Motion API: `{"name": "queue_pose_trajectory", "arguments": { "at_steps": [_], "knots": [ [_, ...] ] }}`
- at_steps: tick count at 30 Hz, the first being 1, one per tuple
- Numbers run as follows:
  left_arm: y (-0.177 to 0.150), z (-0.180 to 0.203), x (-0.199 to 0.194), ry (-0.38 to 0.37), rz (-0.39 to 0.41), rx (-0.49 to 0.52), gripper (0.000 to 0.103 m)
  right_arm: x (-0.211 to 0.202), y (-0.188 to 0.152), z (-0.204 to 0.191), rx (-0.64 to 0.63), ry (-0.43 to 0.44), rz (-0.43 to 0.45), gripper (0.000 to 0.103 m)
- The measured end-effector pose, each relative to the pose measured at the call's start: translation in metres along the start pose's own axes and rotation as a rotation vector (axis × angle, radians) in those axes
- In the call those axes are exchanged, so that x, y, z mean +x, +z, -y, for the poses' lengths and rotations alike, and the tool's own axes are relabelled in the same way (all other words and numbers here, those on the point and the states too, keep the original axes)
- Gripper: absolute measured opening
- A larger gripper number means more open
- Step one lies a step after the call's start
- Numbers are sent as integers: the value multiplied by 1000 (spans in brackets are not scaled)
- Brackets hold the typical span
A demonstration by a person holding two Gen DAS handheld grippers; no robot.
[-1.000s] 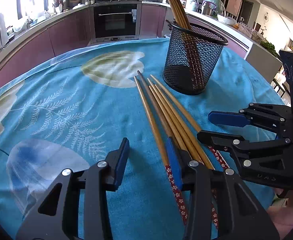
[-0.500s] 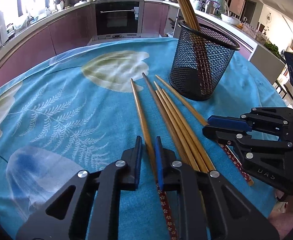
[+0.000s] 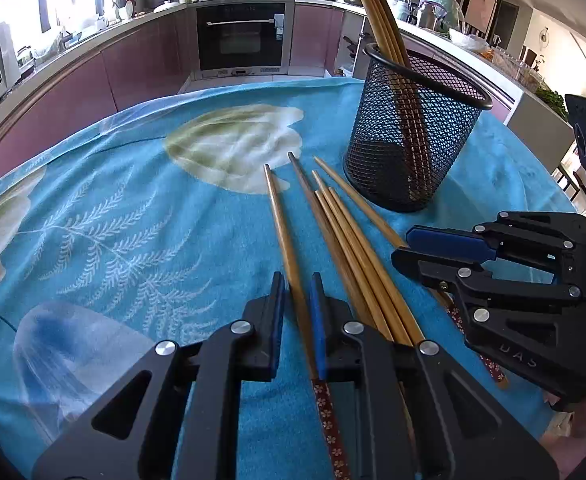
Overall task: Organize utensils
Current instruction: 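Grasp a chopstick with the right gripper while the left gripper grasps another, then lift the held chopsticks upright off the cloth with both grippers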
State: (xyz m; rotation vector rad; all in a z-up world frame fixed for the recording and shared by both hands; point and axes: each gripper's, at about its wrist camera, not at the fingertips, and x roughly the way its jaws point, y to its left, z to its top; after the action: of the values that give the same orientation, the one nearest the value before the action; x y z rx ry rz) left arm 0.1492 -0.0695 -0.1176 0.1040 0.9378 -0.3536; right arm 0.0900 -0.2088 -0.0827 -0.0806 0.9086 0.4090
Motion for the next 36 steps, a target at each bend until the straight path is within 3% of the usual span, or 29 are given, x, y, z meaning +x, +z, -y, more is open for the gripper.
{"name": "queue_pose_trajectory", "arguments": {
  "at_steps": [9,28,36],
  "knots": [
    [2,-4,2,-5,3,-34,9,-2,0,10,56,37,6,6],
    [-7,-16,-26,-80,50,-83,8,-26,-11,11,82,153,53,6],
    [-12,-11,-28,-106,42,-79,8,-24,-13,5,67,171,32,6]
  ]
}}
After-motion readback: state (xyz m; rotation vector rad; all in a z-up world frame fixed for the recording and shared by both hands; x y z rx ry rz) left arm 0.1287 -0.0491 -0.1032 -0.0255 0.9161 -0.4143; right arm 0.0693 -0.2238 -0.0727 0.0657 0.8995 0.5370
